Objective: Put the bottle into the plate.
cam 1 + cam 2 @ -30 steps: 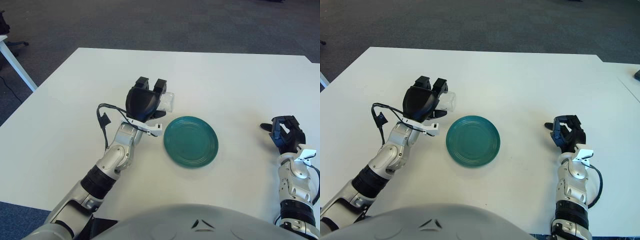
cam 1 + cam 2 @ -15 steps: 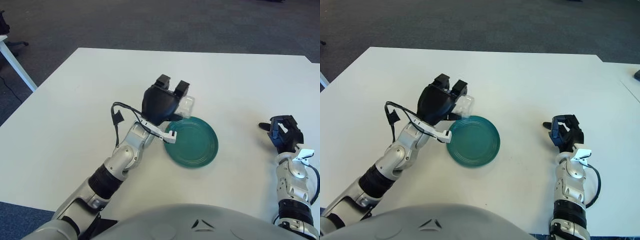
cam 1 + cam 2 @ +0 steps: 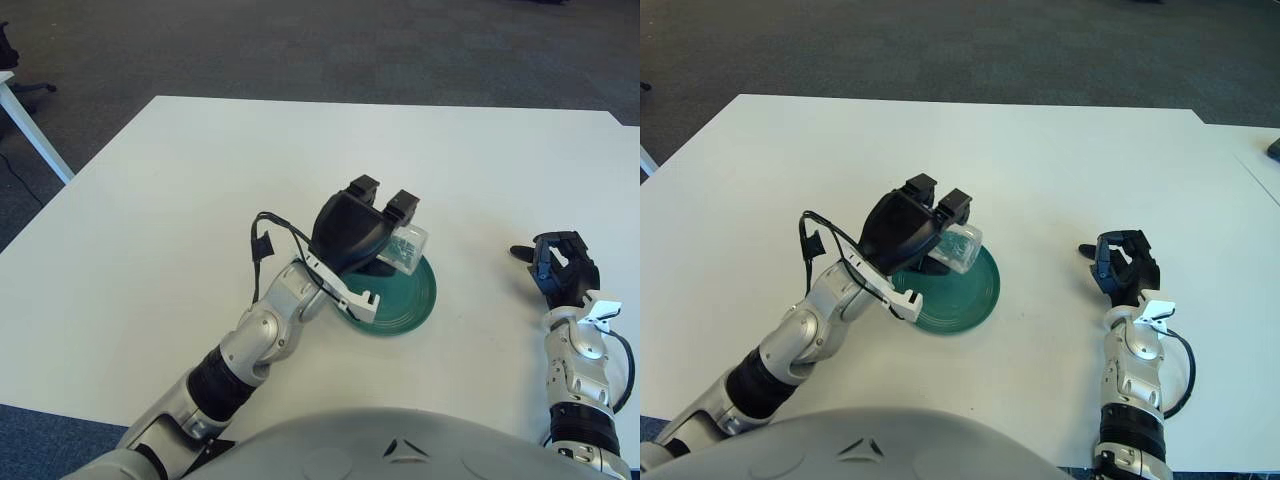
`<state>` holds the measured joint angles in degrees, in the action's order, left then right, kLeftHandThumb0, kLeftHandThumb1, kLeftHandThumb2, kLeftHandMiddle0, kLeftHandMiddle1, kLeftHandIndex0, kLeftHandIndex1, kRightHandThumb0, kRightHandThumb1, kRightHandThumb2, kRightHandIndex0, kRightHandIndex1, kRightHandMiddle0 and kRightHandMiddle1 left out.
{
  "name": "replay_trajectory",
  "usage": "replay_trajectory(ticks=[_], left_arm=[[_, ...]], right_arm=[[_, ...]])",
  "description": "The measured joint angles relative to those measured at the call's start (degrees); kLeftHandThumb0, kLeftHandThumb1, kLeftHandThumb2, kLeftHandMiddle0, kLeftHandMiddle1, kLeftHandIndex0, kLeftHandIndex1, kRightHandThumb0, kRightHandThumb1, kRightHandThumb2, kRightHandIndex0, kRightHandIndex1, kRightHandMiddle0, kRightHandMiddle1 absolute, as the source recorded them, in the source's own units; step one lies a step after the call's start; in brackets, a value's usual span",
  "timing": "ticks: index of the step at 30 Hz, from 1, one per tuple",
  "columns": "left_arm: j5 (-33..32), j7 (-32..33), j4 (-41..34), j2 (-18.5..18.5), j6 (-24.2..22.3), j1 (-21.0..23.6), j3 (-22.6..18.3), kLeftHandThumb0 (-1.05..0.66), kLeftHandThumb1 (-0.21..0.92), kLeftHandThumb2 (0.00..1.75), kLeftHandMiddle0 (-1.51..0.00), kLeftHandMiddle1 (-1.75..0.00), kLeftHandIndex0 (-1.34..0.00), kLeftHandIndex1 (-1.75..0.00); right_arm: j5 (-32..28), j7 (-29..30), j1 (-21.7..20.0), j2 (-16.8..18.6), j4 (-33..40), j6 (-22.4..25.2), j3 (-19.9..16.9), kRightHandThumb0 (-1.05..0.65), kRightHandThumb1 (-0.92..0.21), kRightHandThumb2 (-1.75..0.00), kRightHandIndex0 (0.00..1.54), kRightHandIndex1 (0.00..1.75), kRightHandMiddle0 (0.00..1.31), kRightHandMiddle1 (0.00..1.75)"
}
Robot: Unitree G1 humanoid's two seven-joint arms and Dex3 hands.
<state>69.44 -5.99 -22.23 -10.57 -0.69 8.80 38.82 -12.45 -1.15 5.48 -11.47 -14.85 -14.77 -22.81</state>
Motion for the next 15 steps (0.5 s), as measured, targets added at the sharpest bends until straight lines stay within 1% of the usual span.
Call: replay_trajectory(ticks=[4, 8, 11, 15], left_arm=[[-0.4, -0.9, 0.1, -0.3, 1.7, -0.3, 0.1, -0.49, 0.28, 1.36, -1.25, -1.75, -0.64, -1.75], [-0.5, -0.3, 0.8, -1.3, 4.7, -0.1, 0.3, -0.48, 0.31, 1.32, -1.25, -1.75, -0.61, -1.75], [0.4, 0.4, 2.4, -1.3, 6.3, 0.3, 0.9, -0.47, 0.33, 1.29, -1.25, -1.75, -0.60, -1.75], [2.8, 2.3, 5.5, -0.9, 6.9, 0.7, 2.2, -0.46, 0.38, 1.23, -1.24, -1.75, -0.56, -1.75]], right_arm=[[-0.1, 0.0, 0.0, 0.2, 0.0, -0.3, 0.0, -0.36, -0.78, -0.65, 0.55, 1.11, 0.34, 1.66], [-0.1, 0.0, 0.0, 0.7, 0.0, -0.7, 0.0, -0.36, -0.78, -0.66, 0.54, 1.10, 0.34, 1.67], [-0.1, 0.1, -0.1, 1.1, 0.0, -0.9, 0.0, -0.36, -0.78, -0.67, 0.53, 1.09, 0.33, 1.67], [-0.1, 0.1, -0.2, 1.5, 0.0, -1.3, 0.1, -0.36, -0.79, -0.65, 0.52, 1.08, 0.32, 1.68]])
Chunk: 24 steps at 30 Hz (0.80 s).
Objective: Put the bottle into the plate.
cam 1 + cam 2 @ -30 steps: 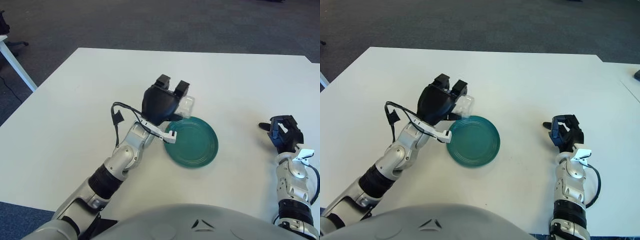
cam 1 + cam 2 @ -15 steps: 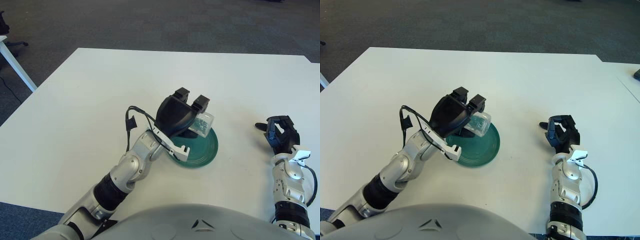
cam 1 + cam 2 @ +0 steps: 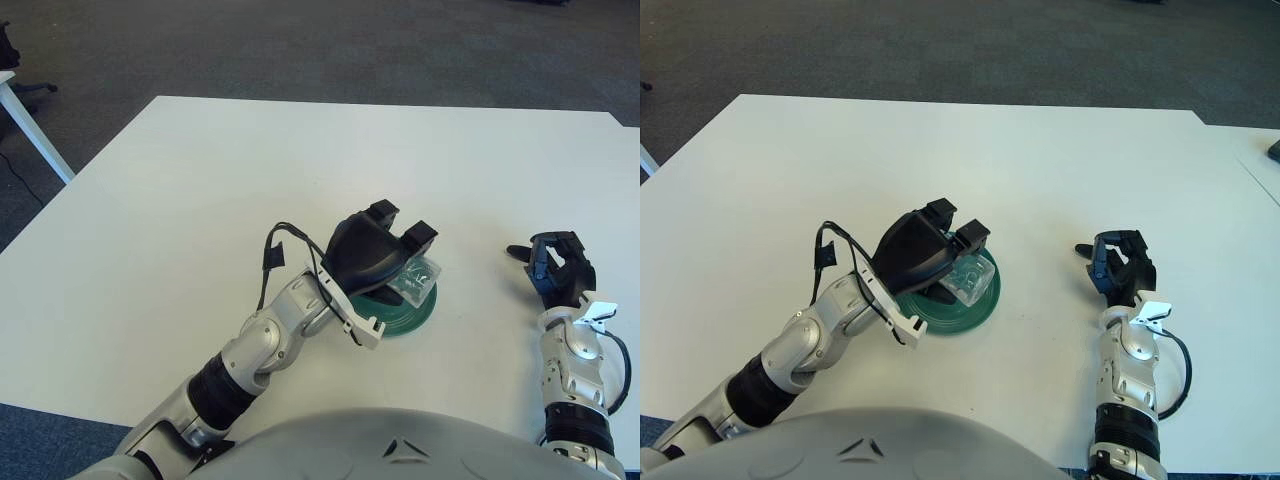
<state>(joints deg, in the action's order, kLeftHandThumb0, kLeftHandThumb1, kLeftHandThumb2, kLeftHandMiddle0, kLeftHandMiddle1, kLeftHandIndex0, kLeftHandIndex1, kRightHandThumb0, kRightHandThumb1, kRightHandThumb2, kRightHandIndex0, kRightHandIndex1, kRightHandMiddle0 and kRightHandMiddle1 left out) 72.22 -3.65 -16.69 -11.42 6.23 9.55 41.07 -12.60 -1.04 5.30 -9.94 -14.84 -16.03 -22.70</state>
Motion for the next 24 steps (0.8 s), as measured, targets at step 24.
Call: replay_trajectory(ticks=[24], left_arm=[[-1.2, 2.6, 4.8, -0.1, 2.1, -1.0, 0.8, -0.45, 0.36, 1.25, -1.15, -1.75, -0.57, -1.75]], right_arm=[[0.1, 0.6, 2.1, 1.5, 3.7, 1.0, 0.7, -0.36, -0.81, -0.62, 0.46, 1.15, 0.32, 1.67]])
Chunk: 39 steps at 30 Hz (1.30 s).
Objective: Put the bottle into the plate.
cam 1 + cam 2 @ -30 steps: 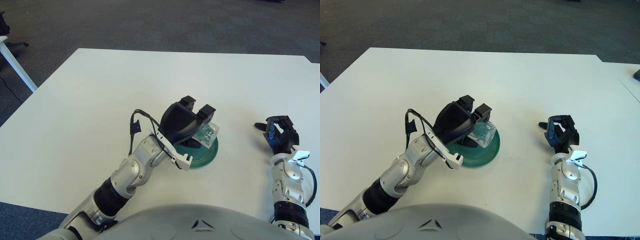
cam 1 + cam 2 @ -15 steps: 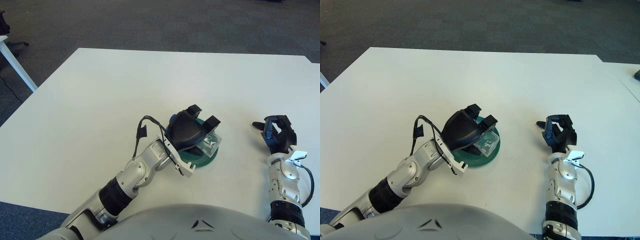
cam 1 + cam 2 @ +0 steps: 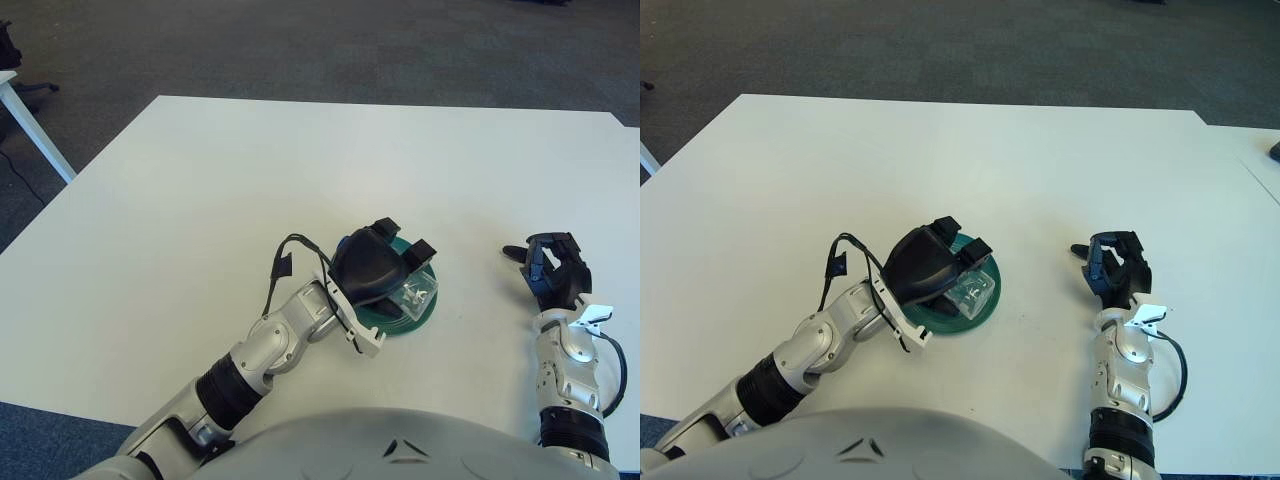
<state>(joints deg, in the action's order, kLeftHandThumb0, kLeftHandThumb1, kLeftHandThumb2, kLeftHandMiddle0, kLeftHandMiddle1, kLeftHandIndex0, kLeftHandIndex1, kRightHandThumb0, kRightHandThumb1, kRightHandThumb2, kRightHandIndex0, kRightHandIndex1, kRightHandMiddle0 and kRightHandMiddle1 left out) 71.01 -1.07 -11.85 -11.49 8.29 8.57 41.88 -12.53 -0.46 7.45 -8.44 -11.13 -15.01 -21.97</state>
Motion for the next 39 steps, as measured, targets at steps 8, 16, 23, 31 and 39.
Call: replay_trajectory(ticks=[8, 16, 23, 31, 39], left_arm=[[-0.9, 2.9, 2.0, -0.5, 0.1, -0.3, -0.8, -0.46, 0.34, 1.28, -1.14, -1.75, -0.58, -1.75], [-0.1, 7.9, 8.9, -0.5, 0.3, 0.0, -0.4, -0.45, 0.36, 1.25, -1.18, -1.75, -0.57, -1.75], [1.8, 9.5, 13.5, 0.8, -1.1, 1.7, 1.4, -0.45, 0.38, 1.23, -1.25, -1.75, -0.56, -1.75], [2.4, 10.0, 18.9, 2.3, -1.7, 6.3, 3.2, -0.44, 0.44, 1.15, -1.23, -1.75, -0.51, -1.75], [2.4, 13.3, 24.2, 5.1, -4.4, 7.8, 5.2, -0.45, 0.40, 1.20, -1.20, -1.75, -0.54, -1.75]], right_arm=[[0.1, 0.4, 0.5, 0.2, 1.2, 1.1, 0.0, -0.36, -0.83, -0.59, 0.44, 1.16, 0.30, 1.67], [0.5, 1.3, 1.4, 0.4, 2.7, 2.0, 0.3, -0.36, -0.82, -0.61, 0.47, 1.13, 0.31, 1.68], [0.5, 1.8, 2.5, 0.5, 4.2, 2.8, 0.4, -0.37, -0.78, -0.67, 0.47, 1.11, 0.34, 1.67], [0.6, 2.0, 3.1, 0.6, 5.1, 3.2, 0.7, -0.38, -0.71, -0.76, 0.49, 1.10, 0.37, 1.68], [0.5, 2.0, 3.6, 0.8, 6.0, 3.8, 0.8, -0.38, -0.67, -0.82, 0.50, 1.11, 0.39, 1.68]])
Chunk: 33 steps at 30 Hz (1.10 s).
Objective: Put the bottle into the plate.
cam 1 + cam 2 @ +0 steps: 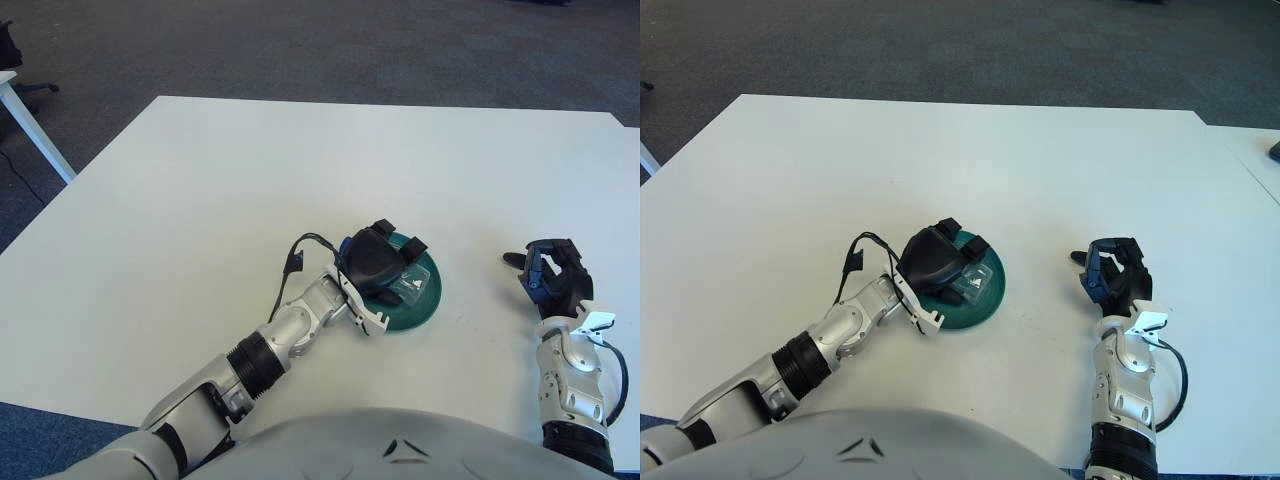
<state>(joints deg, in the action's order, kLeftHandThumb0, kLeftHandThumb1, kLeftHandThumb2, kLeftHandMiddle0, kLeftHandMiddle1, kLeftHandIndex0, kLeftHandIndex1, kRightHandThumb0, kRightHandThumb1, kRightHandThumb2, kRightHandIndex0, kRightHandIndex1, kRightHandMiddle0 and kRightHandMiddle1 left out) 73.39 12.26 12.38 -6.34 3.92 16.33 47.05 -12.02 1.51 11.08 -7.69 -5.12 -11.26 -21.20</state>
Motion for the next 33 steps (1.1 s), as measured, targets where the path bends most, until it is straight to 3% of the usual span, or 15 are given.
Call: replay_trajectory(ticks=[13, 15, 19, 21, 22, 23, 24, 25, 27, 30, 33], left_arm=[[-1.4, 5.4, 5.2, 1.7, -1.2, 2.1, 1.3, -0.50, 0.24, 1.40, -1.15, -1.75, -0.67, -1.75], [-1.9, 6.0, 5.4, 1.8, -1.2, 2.2, 1.3, -0.47, 0.33, 1.29, -1.12, -1.75, -0.60, -1.75], [-3.4, 6.7, 4.3, 1.5, -1.7, 1.0, 0.9, -0.43, 0.52, 1.05, -0.90, -1.75, -0.45, -1.75], [-4.1, 7.5, 4.3, 1.6, -1.9, 0.4, 0.7, -0.79, 0.76, 0.79, -0.48, -1.72, -0.18, -1.57], [-4.4, 7.8, 4.3, 1.7, -2.1, 0.2, 0.6, -0.84, 0.79, 0.75, -0.42, -1.71, -0.15, -1.54], [-4.7, 8.0, 4.3, 1.7, -2.3, -0.2, 0.6, -0.88, 0.82, 0.78, -0.34, -1.51, -0.12, -1.31], [-5.1, 8.1, 4.2, 1.7, -2.4, -0.5, 0.5, -0.94, 0.85, 0.83, -0.24, -1.11, -0.07, -0.93], [-5.3, 8.1, 3.9, 1.7, -2.4, -0.8, 0.5, -0.98, 0.88, 0.86, -0.19, -0.79, -0.05, -0.67], [-5.5, 7.8, 3.4, 1.6, -2.4, -1.1, 0.6, -1.02, 0.90, 0.96, -0.10, -0.38, -0.02, -0.31], [-5.5, 5.9, 1.5, 0.7, -2.3, -1.4, 0.6, -1.04, 0.92, 1.03, -0.03, -0.15, -0.01, -0.10], [-5.8, 2.4, -1.5, -1.1, -2.1, -1.6, 0.4, -1.04, 0.92, 1.07, -0.01, -0.06, 0.00, -0.04]], right_arm=[[-0.2, -0.2, 0.8, 0.2, 0.8, 0.3, 0.2, -0.38, -0.69, -0.78, 0.46, 1.11, 0.40, 1.66], [-0.2, -0.2, 0.8, 0.2, 0.8, 0.3, 0.2, -0.38, -0.69, -0.78, 0.46, 1.12, 0.39, 1.66], [-0.2, -0.2, 0.7, 0.2, 0.8, 0.1, 0.1, -0.38, -0.70, -0.77, 0.47, 1.14, 0.39, 1.66], [-0.2, -0.1, 0.7, 0.2, 0.8, 0.1, 0.1, -0.38, -0.70, -0.77, 0.48, 1.15, 0.38, 1.67], [-0.1, -0.1, 0.7, 0.2, 0.8, 0.1, 0.1, -0.38, -0.70, -0.77, 0.48, 1.15, 0.38, 1.67], [-0.1, -0.1, 0.7, 0.2, 0.8, 0.1, 0.1, -0.38, -0.70, -0.77, 0.48, 1.15, 0.38, 1.67], [-0.1, -0.1, 0.7, 0.2, 0.8, 0.1, 0.1, -0.38, -0.70, -0.77, 0.48, 1.16, 0.38, 1.67], [0.0, -0.1, 0.7, 0.2, 0.8, 0.1, 0.1, -0.38, -0.70, -0.78, 0.49, 1.16, 0.38, 1.68], [0.1, 0.0, 0.6, 0.2, 0.7, 0.1, 0.2, -0.38, -0.69, -0.80, 0.50, 1.17, 0.38, 1.68], [0.2, 0.1, 0.3, 0.2, 0.4, 0.1, 0.2, -0.38, -0.68, -0.81, 0.51, 1.17, 0.38, 1.69], [0.3, 0.2, 0.0, 0.2, 0.1, 0.0, 0.2, -0.38, -0.68, -0.81, 0.51, 1.16, 0.37, 1.69]])
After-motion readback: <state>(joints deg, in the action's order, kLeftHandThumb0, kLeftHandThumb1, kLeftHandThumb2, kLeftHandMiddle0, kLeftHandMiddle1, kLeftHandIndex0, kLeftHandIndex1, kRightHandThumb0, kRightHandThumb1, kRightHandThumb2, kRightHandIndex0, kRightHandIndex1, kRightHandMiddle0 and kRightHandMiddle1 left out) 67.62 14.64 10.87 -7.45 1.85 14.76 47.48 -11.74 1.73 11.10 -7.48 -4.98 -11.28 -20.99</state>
